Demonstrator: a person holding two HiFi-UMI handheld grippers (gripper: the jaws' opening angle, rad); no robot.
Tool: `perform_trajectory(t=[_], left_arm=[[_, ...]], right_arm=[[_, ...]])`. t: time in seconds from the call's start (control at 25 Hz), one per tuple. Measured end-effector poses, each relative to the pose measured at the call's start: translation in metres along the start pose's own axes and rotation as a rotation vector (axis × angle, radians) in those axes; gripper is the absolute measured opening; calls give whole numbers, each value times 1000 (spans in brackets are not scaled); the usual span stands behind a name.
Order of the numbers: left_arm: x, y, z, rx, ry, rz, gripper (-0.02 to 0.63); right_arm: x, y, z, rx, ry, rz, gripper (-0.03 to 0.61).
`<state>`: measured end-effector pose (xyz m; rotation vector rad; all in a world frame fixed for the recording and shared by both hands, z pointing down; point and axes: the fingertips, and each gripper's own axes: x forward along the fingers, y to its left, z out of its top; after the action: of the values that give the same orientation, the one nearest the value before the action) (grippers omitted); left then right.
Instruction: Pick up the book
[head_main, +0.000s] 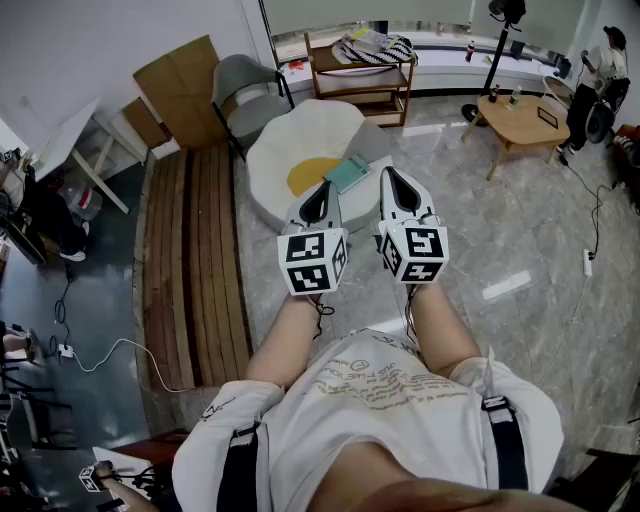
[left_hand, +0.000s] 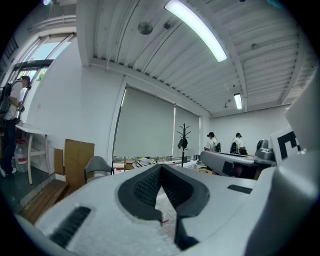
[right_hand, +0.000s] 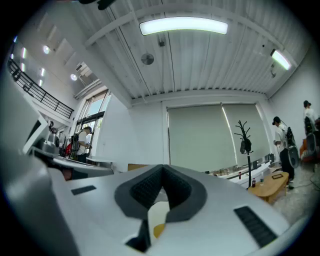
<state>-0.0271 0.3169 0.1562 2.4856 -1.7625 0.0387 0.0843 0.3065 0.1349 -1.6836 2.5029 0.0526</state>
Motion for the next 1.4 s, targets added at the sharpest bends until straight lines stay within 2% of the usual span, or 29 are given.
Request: perform_trajectory(t=[0.48,1.0,1.28,1.4], left_arm=[[1,-13,-2,22,7,13,20],[17,-52,-18,11,29,30,20],[22,-66,-24,-26,33,36,20],[26,-73,-26,-17,32,36,20]], right_arm=[[-5,-3,-4,49,-16,45,28],[-21,-47,-15,82,17,51,28],[-29,-69,-10,60,14,67,28],[-33,-79,-14,62,17,57,28]])
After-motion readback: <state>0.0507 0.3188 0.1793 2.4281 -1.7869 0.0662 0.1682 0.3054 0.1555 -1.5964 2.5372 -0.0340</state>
